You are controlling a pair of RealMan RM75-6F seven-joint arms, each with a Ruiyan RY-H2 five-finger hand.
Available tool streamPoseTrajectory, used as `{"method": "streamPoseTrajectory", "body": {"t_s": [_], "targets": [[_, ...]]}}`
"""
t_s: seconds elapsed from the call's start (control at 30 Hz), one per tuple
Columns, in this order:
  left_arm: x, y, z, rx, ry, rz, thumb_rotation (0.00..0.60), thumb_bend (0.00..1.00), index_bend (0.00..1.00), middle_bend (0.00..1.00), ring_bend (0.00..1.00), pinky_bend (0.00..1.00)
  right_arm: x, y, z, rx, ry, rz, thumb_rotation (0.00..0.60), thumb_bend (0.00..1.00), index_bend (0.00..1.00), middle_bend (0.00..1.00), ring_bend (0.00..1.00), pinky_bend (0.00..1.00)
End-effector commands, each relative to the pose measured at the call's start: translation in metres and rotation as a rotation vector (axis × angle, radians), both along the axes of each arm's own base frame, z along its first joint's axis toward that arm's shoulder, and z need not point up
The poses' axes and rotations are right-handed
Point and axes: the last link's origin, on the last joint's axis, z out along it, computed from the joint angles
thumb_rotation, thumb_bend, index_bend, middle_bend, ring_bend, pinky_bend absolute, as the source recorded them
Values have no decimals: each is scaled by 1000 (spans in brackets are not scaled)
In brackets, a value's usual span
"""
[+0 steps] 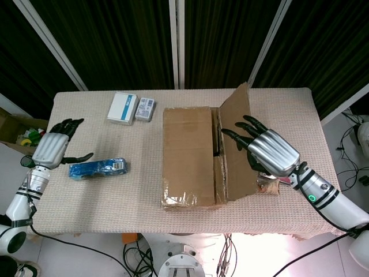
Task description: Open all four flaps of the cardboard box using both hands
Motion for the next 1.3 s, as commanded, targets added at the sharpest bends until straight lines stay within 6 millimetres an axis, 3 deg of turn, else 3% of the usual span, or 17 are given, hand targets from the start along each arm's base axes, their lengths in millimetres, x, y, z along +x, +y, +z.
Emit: {"method": "streamPoseTrajectory", "body": {"t_s": [0.03,0.27,0.43,0.53,0.6,0.73,0.8,0.9,1.07,1.3], "targets": [[1,0,0,1,-1,-1,192,132,66,117,81,164,-15,3,11,-18,-16,-18,599,961,0,458,76,0],[3,1,-2,-1,-3,-7,183,132,66,117,81,164,-40,5,27,-38,-54,-62,599,955,0,455,76,0],[14,-1,-6,-7,-13,-63,182,132,66,118,81,164,-51,4,32,-90,-120,-52,575,933,0,235,8,0],[39,0,-9,-9,-35,-176,189,132,66,146,81,164,-56,4,36,-133,-187,-46,565,887,0,71,0,0],[66,-1,-11,-21,-60,-288,189,131,66,164,81,164,-59,3,38,-158,-256,-44,564,822,0,15,0,0],[127,-2,-19,-63,-100,-516,152,126,69,186,90,164,-63,4,42,-193,-390,-29,563,779,0,0,0,0],[158,-1,-29,-102,-100,-627,68,113,83,201,99,165,-65,7,44,-218,-455,-9,561,778,0,0,0,0],[200,5,-45,-172,-55,-750,1,71,100,202,99,165,-70,11,46,-237,-512,1,559,778,0,4,0,0],[262,13,-72,-279,-104,-836,0,32,101,216,99,166,-87,20,48,-254,-555,-35,558,778,0,17,0,0],[297,26,-114,-342,-145,-901,0,23,104,317,99,166,-107,24,51,-232,-593,-86,557,778,0,24,0,0]]}}
